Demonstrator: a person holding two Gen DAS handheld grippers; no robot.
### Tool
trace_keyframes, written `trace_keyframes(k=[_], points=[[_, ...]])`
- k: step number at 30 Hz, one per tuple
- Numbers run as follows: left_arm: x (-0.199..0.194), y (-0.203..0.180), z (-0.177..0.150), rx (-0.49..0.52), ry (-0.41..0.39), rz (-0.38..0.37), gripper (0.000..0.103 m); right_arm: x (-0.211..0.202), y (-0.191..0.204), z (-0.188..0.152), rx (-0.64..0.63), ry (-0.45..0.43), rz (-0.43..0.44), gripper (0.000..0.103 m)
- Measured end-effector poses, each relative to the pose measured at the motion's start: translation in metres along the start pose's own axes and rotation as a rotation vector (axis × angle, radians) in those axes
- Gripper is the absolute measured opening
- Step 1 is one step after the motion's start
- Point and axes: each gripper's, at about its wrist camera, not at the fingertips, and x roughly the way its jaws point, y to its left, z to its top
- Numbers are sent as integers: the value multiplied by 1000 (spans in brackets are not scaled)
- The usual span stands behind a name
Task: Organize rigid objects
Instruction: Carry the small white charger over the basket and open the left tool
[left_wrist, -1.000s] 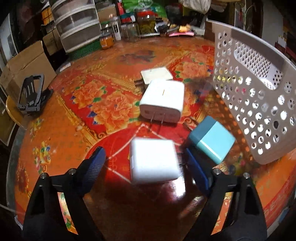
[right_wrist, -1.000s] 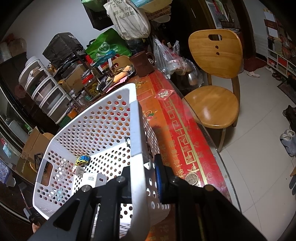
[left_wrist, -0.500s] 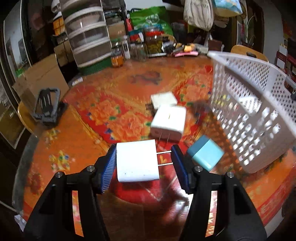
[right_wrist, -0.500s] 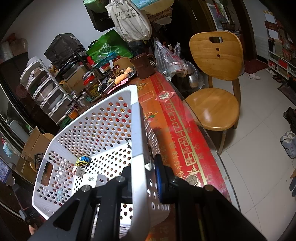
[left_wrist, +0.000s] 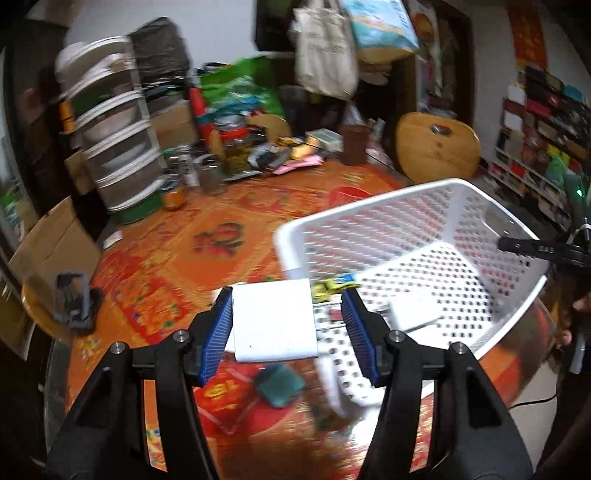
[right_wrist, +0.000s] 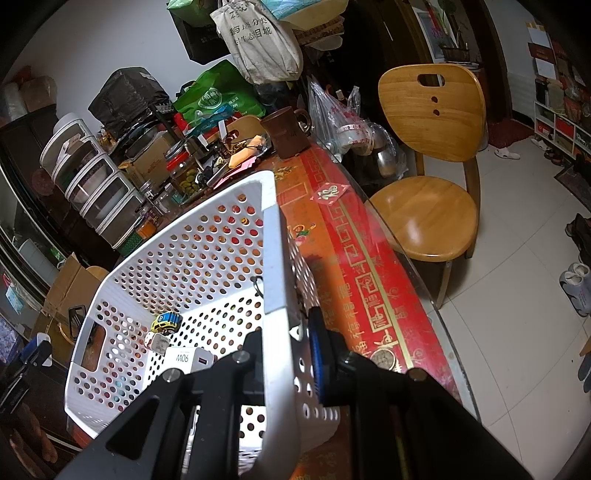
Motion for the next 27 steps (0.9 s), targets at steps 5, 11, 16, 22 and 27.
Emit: trace_keyframes(k=[5, 11, 16, 22, 27], points=[[33, -43, 25, 86, 80, 1, 56, 0, -1, 2, 3, 1, 1, 14], [75, -66, 30, 138, 138, -3, 56, 0, 0, 2, 0, 1, -1, 14], [89, -77, 28, 155, 147, -11, 56, 0, 0, 1, -2, 3, -2, 14], [101, -93, 27, 177, 161, -23, 56, 0, 1, 1, -2, 2, -1, 14], [106, -96, 30, 168, 174, -30, 56, 0, 1, 1, -3, 2, -3, 14]])
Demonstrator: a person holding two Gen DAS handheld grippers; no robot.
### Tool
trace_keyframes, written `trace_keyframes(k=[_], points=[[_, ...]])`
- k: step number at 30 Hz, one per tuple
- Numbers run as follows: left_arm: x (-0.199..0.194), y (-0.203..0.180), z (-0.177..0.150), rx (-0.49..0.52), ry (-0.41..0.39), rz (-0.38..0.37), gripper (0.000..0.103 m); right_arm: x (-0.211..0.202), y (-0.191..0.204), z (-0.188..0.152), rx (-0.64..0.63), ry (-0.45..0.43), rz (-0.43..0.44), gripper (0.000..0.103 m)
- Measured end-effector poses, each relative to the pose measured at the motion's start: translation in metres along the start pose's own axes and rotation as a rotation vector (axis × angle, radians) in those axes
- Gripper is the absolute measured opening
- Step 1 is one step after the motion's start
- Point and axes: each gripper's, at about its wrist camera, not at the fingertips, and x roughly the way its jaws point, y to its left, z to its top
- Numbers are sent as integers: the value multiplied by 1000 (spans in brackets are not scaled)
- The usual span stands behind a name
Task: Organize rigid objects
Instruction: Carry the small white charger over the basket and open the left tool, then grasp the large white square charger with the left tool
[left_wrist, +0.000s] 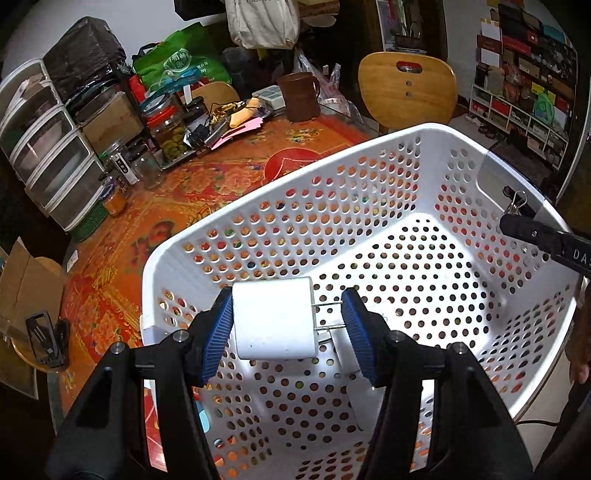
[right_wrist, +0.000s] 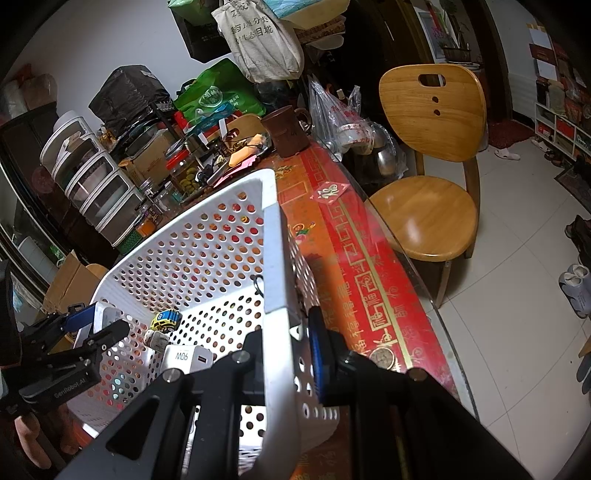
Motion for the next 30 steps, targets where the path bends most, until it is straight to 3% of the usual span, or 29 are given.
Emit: trace_keyframes(k=[6, 10, 12, 16, 20, 25, 30], points=[[3, -5, 2, 27, 20, -11, 57, 0, 0, 0, 0, 1, -1, 14], [-8, -5, -1, 38, -30, -6, 82, 0, 0, 0, 0, 0, 0, 14], [-23, 3, -8, 18, -96, 13, 82, 0, 0, 0, -1, 1, -1, 14], [-69, 53, -27, -112, -216, 23, 84, 0, -2, -1, 1, 5, 0, 14], [-89, 129, -58, -277, -256, 137, 101, 0, -2, -1, 0, 5, -3, 14], [-32, 198, -105, -416, -103, 135, 102, 0, -1, -1, 1, 4, -2, 14], [43, 204, -140, -409, 26, 86, 101, 0, -2, -1, 1, 3, -4, 14]])
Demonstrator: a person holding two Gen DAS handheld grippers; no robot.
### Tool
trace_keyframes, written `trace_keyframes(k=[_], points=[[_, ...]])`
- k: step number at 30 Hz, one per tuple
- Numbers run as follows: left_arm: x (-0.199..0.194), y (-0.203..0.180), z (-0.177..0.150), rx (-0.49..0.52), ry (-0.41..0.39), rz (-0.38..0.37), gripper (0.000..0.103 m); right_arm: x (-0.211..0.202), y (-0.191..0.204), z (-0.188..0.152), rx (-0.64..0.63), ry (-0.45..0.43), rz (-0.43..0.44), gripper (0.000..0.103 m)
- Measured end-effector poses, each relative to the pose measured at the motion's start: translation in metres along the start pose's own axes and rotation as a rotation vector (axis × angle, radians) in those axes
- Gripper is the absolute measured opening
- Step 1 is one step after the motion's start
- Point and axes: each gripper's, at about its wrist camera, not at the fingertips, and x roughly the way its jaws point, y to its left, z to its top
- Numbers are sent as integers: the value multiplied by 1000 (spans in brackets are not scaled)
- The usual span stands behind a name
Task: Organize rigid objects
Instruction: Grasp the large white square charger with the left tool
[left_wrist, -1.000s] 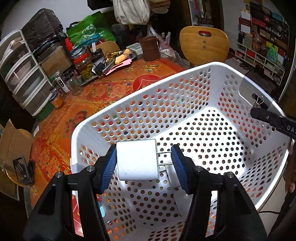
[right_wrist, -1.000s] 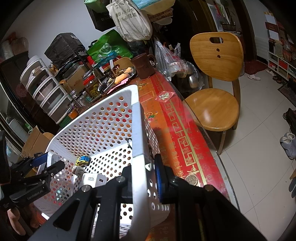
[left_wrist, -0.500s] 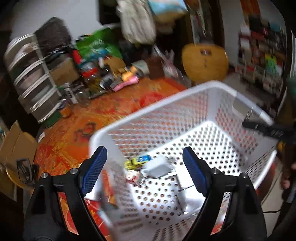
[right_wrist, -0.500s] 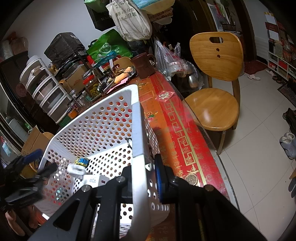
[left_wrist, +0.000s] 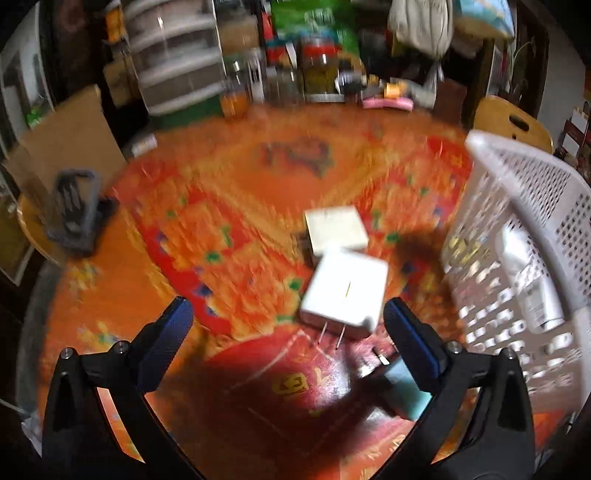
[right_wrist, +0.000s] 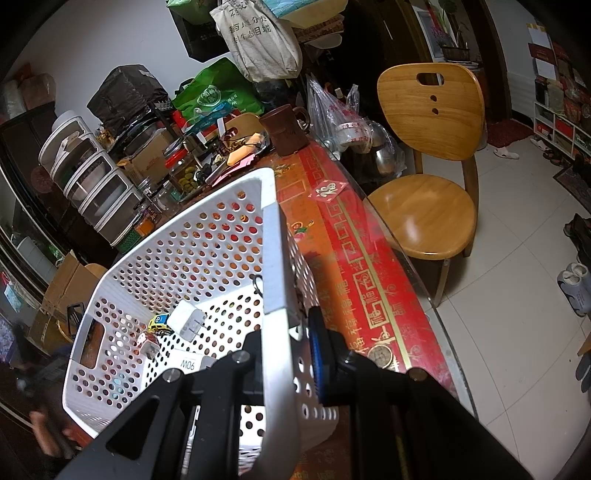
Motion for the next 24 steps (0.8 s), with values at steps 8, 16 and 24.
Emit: trace_keyframes(k=[8, 16, 24], points=[[48, -19, 5, 46, 42, -26, 102, -1, 1, -1, -2, -4, -13, 14], [59, -22, 5, 33, 34, -79, 53, 4, 8, 0, -19, -2, -48, 14], [55, -18, 5, 13, 2, -42, 52, 6, 11, -1, -26, -7, -51, 14]])
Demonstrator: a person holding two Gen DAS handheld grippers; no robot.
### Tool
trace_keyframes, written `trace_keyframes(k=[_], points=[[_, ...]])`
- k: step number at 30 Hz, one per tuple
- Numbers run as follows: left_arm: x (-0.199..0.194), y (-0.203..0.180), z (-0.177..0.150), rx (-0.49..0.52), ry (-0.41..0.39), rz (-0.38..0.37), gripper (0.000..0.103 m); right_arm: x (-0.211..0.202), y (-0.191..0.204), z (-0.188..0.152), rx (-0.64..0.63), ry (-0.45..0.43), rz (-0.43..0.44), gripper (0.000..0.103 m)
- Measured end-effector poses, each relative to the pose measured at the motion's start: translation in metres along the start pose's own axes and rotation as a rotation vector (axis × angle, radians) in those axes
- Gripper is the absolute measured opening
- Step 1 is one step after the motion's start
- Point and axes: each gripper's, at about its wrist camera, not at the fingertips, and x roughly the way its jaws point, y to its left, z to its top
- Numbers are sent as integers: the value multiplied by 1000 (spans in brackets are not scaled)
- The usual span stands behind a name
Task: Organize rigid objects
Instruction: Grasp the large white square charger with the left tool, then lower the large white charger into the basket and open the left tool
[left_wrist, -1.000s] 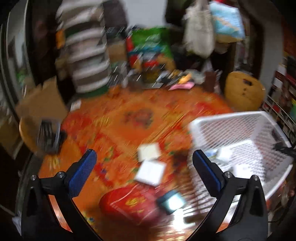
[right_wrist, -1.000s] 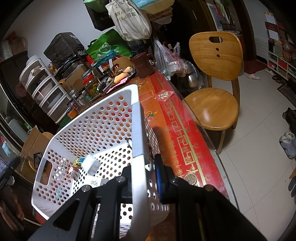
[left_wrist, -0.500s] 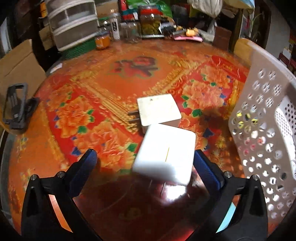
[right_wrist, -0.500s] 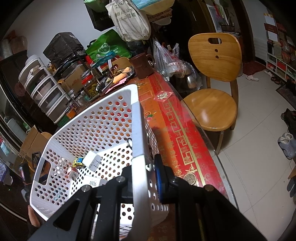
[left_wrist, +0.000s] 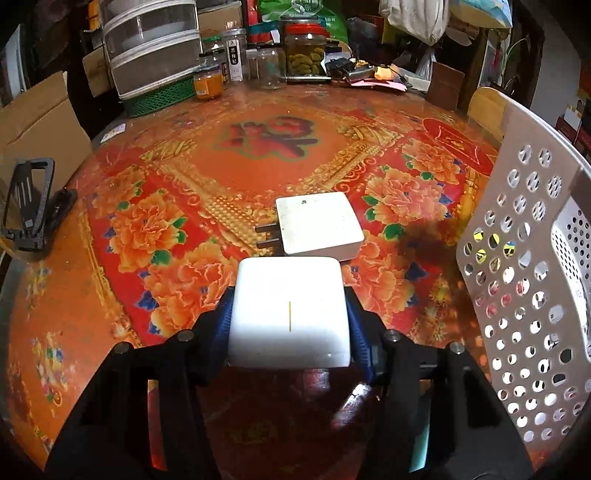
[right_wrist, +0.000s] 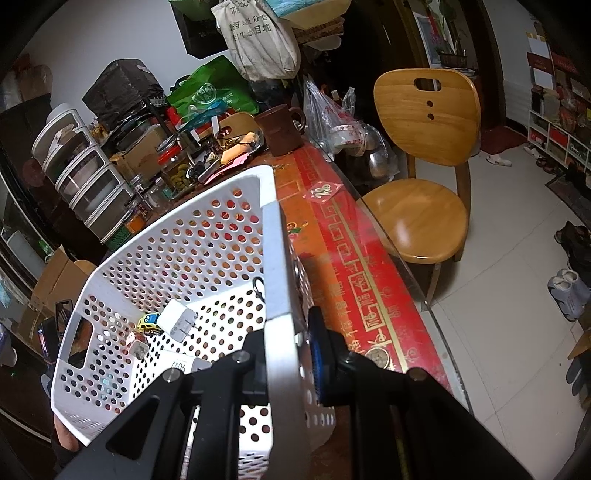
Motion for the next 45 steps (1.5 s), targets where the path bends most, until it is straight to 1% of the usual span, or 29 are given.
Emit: trace_keyframes(k=[3, 9, 12, 15, 18, 21, 23, 25, 30, 36, 42, 45], points=[[-7, 3, -2, -1, -23, 17, 52, 1, 1, 0, -1, -3, 0, 14], [-21, 5, -2, -11, -67, 14, 52, 0, -2, 0, -3, -6, -1, 14], [-36, 10, 2, -30, -105, 39, 52, -1, -3, 0, -2, -5, 0, 14], [-53, 15, 10, -46, -120, 61, 52, -1, -3, 0, -5, -4, -2, 14], [-75, 15, 20, -46, -158, 98, 52, -1, -2, 0, -8, -5, -2, 14], [-93, 12, 31, -44, -174, 94, 52, 0, -1, 1, -8, -4, -2, 14], [-104, 7, 37, -41, -187, 108, 52, 0, -1, 0, -7, -6, 0, 14], [-114, 1, 44, -36, -193, 98, 52, 0, -1, 0, -8, -6, 0, 14], [-134, -29, 57, 3, -213, 80, 52, 0, -1, 0, -9, -10, 0, 14], [-149, -86, 69, 87, -220, 35, 52, -1, -2, -1, -7, -13, 1, 14], [-148, -148, 73, 177, -194, -28, 52, -1, -2, -1, -9, -14, 4, 14], [-143, -174, 70, 209, -176, -45, 52, -2, -2, -1, -8, -14, 4, 14]])
